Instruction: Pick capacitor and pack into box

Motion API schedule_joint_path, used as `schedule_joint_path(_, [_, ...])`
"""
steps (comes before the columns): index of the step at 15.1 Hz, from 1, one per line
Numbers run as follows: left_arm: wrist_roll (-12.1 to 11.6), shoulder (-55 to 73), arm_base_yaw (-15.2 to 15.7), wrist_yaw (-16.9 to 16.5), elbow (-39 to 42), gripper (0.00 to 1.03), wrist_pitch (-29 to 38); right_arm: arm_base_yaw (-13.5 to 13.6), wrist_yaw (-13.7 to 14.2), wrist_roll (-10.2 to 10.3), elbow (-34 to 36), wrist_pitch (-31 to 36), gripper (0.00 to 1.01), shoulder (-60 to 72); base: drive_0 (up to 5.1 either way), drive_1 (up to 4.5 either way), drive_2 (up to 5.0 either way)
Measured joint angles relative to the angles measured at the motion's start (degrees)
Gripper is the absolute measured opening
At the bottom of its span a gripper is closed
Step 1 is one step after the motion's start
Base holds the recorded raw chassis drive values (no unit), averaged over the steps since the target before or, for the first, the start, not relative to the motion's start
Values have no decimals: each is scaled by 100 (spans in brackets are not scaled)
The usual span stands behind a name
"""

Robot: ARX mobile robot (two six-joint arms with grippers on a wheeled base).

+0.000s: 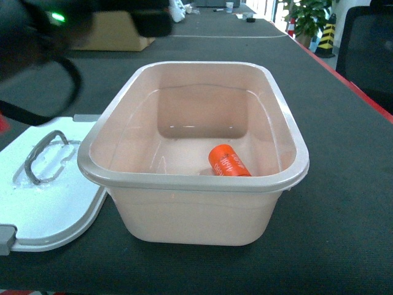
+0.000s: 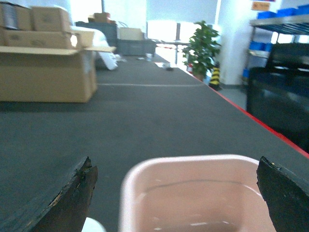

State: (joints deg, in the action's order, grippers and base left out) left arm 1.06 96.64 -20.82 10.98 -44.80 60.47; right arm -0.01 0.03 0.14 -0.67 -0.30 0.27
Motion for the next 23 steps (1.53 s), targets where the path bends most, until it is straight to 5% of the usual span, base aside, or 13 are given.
schedule_joint_path(2, [-7,-352,717,-142,389,98,199,0,-2,0,0,-2,98,0,0,0,0])
schedule_joint_path(3, [-20,15,1648,-365,645,98,365,0,-2,0,0,-2,98,0,0,0,0])
schedule_joint_path(5, [-15,662,2177,-463,608,98,361,0,-2,0,0,0,98,0,0,0,0])
schedule_joint_path(8, [2,1799,2306,-763,-127,98,-127,0,-2,0,0,0,98,0,0,0,0])
schedule_joint_path(12, [-37,2627,2326,-658,-946,98,-892,0,-2,0,0,0,98,0,0,0,0])
schedule_joint_path(14, [-264,2699,2297,-586,-988,96,-1027,0,-2,0,0,0,98,0,0,0,0])
schedule_joint_path(17, [-258,2752,2343,-560,-988,61,-1327,0,-2,0,0,2,98,0,0,0,0])
schedule_joint_path(20, [-280,2771,2507,-765,-933,12,-1473,0,-2,0,0,0,98,0,0,0,0])
schedule_joint_path(21, [-313,2769,2511,-824,-903,2,-1449,0,-2,2,0,0,98,0,0,0,0])
schedule_joint_path(23, [-308,2686,2518,-798,-831,2,-1456,0,-2,0,0,0,98,0,0,0,0])
